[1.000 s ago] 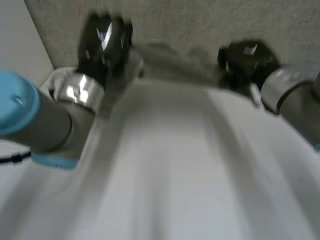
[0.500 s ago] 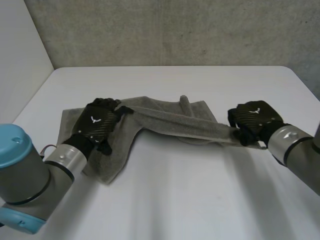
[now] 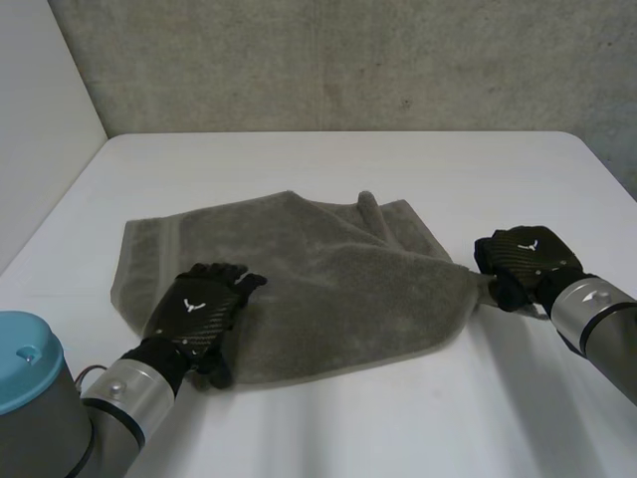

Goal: Fold the towel.

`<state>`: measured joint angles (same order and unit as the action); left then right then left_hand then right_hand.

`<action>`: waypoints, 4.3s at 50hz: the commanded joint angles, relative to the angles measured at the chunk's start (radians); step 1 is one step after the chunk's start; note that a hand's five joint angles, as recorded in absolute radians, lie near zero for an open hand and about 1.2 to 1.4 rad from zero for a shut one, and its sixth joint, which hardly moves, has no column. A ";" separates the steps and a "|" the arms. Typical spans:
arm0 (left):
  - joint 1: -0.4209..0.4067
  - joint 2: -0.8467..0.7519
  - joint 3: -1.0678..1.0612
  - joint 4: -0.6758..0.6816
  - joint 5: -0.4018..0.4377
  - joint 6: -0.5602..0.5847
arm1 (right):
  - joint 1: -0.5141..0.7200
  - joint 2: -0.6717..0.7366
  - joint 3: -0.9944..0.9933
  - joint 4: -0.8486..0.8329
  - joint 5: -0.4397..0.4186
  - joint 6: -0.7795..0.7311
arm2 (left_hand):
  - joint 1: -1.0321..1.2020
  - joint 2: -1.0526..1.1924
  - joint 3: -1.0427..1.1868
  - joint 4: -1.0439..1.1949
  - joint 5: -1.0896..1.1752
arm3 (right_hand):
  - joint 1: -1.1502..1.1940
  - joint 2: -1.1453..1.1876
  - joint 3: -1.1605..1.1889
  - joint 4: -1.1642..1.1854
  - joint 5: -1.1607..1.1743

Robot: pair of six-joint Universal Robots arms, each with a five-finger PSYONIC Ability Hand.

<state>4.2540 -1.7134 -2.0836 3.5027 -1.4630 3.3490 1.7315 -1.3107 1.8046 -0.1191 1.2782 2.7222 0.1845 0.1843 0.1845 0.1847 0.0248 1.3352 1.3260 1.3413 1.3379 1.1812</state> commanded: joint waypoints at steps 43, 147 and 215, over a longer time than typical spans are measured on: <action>0.017 -0.203 0.108 0.222 -0.123 0.068 | -0.023 -0.001 0.027 -0.022 -0.008 -0.001 | 0.666 0.666 0.666 0.666 0.651 | 0.061 0.070 0.055 0.058 0.041; 0.248 -0.103 0.375 0.286 -0.031 0.196 | 0.201 0.180 -0.784 0.498 0.193 -0.177 | 1.212 1.212 1.212 1.212 1.197 | 0.061 0.070 0.055 0.058 0.041; 0.353 -0.006 0.076 0.231 0.096 0.408 | -0.007 -0.025 -0.157 0.117 0.098 -0.226 | 1.212 1.212 1.212 1.212 1.197 | 0.061 0.070 0.055 0.058 0.041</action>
<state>4.6053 -1.8636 -1.9990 3.7420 -1.3651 3.7584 1.7267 -1.2630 1.6904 -0.0312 1.3747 2.4922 1.1615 1.2128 1.2132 1.2138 1.0106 1.3354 1.3499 1.3465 1.3435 1.1901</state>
